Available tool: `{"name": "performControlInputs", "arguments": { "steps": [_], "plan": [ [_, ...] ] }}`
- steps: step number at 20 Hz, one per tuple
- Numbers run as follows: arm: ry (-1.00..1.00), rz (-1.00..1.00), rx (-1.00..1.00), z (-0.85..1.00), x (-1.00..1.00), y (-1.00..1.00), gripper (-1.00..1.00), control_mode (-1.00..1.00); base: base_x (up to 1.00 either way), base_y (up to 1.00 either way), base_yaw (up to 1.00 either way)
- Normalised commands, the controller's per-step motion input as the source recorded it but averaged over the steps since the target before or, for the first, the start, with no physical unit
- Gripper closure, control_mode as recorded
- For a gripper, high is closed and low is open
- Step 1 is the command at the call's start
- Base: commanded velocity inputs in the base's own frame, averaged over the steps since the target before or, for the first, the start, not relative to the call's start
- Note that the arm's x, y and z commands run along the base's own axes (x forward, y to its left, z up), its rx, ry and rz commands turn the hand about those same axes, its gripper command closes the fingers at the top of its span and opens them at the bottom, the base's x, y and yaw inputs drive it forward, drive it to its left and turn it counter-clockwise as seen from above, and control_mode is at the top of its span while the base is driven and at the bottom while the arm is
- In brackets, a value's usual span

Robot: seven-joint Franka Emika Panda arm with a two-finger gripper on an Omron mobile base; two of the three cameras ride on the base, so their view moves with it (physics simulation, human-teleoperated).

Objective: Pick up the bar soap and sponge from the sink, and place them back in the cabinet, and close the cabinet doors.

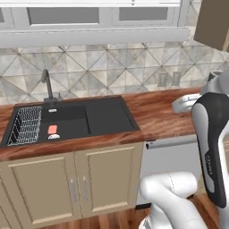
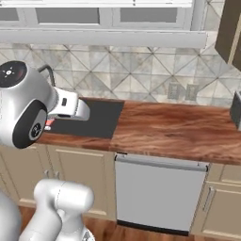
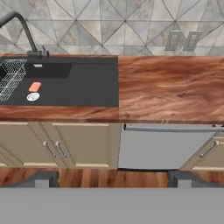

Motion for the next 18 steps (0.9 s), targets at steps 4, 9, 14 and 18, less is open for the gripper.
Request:
{"name": "performControlInputs", "arguments": {
  "steps": [4,9,14,18],
  "plan": [
    [0.0,0.0,0.0,0.0,0.0,0.0,-1.0,1.0,0.52,0.81,0.0],
    [0.0,0.0,0.0,0.0,0.0,0.0,-1.0,1.0,0.51,0.59,0.0],
    [0.0,0.0,0.0,0.0,0.0,0.0,-1.0,1.0,0.52,0.17,0.0],
    [0.0,0.0,0.0,0.0,0.0,0.0,-1.0,1.0,0.54,0.06,0.0]
  ]
}}
